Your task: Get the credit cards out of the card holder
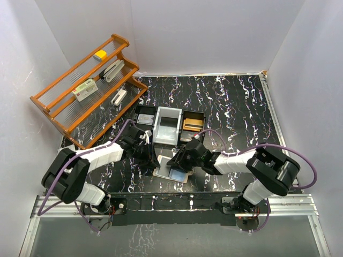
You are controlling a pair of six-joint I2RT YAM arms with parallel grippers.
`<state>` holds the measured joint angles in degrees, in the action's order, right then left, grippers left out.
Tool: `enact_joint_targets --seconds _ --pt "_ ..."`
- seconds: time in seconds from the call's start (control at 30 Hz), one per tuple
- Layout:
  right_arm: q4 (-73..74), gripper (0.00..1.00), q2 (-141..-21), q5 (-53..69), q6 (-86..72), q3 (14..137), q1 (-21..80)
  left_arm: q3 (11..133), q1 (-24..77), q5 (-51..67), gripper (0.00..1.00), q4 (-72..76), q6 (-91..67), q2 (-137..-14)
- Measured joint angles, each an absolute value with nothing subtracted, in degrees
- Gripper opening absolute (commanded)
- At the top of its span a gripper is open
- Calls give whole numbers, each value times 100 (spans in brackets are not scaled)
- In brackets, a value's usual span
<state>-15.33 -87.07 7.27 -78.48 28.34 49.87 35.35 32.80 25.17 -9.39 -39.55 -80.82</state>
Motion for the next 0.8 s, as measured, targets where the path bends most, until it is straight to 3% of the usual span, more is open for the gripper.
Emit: enact_joint_targets --seconds 0.2,0.57,0.8 --pt "-1345 37 -8600 701 -7780 2842 4987 3516 3332 2556 21 -899 -3938 -8298" --pt "-530 37 -8326 504 -7435 3188 4987 3540 3433 2246 32 -1092 -3876 -8042" --pt "-596 34 -8549 582 -7465 3175 4984 3607 3570 2281 28 -910 -3806 -7756"
